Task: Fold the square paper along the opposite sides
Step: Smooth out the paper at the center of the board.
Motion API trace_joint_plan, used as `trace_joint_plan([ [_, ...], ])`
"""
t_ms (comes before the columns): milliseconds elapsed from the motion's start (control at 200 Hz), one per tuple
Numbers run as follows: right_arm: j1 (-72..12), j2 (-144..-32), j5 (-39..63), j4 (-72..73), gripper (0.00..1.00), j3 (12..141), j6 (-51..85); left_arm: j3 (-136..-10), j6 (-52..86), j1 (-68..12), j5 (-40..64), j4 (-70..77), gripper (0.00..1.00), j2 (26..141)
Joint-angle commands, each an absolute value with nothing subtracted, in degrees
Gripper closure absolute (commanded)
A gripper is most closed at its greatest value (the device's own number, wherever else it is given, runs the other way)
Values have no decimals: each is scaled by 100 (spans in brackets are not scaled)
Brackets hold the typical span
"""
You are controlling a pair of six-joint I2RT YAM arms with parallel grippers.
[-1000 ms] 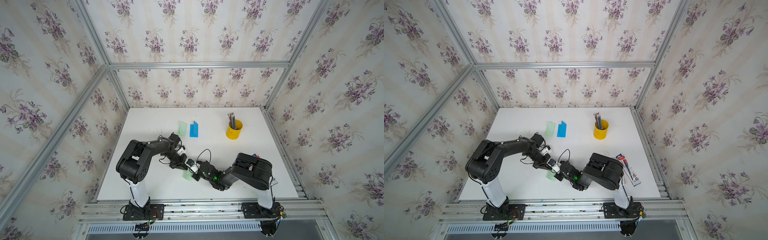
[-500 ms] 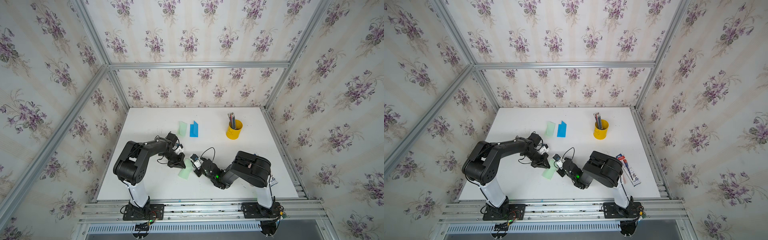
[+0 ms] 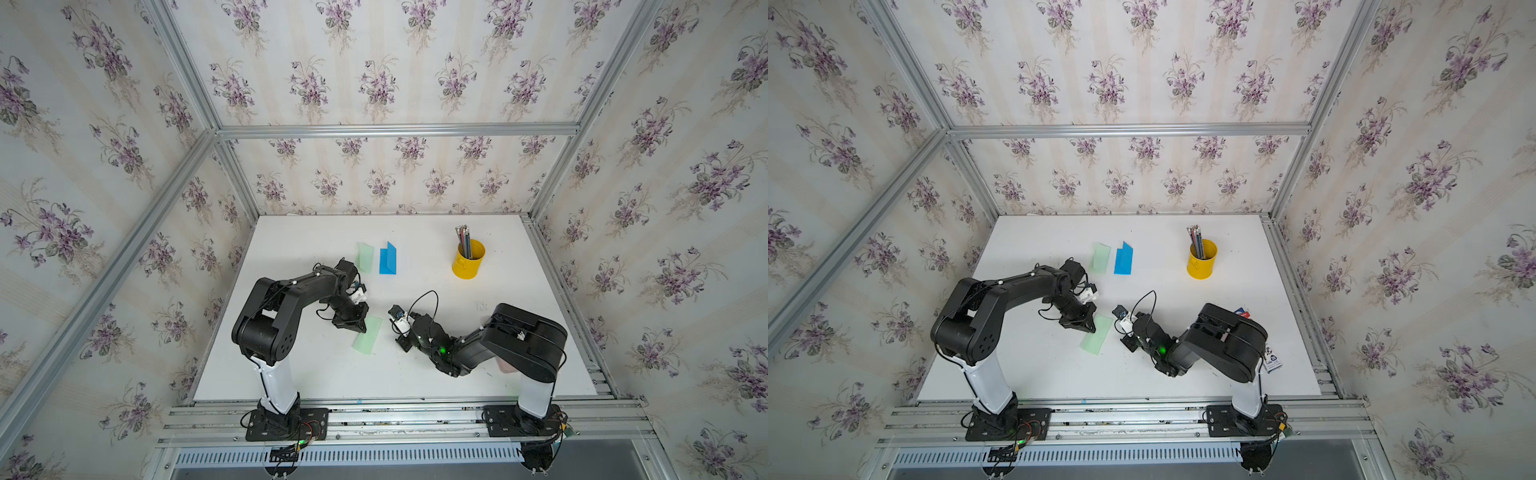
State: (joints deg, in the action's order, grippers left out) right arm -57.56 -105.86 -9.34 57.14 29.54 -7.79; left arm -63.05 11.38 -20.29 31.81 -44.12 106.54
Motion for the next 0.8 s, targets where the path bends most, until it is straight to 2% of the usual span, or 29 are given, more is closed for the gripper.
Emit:
trace_joint_plan([
  [0, -5765, -10339, -350, 5715, 100, 2905, -918, -6560, 315, -2048, 2763, -5277, 100, 10773],
  [65, -5779, -10320, -91, 5773, 100, 2961, -777, -6661, 204, -2039, 2594, -5355, 100, 10841],
  [280, -6011, -10811, 283, 5784, 100, 3436, -790, -6725, -16, -2052, 2950, -5262, 100, 10941],
  [794, -6193, -11535, 539, 5247, 100, 4070, -826, -6734, 0, -2057, 2973, -5234, 100, 11136],
])
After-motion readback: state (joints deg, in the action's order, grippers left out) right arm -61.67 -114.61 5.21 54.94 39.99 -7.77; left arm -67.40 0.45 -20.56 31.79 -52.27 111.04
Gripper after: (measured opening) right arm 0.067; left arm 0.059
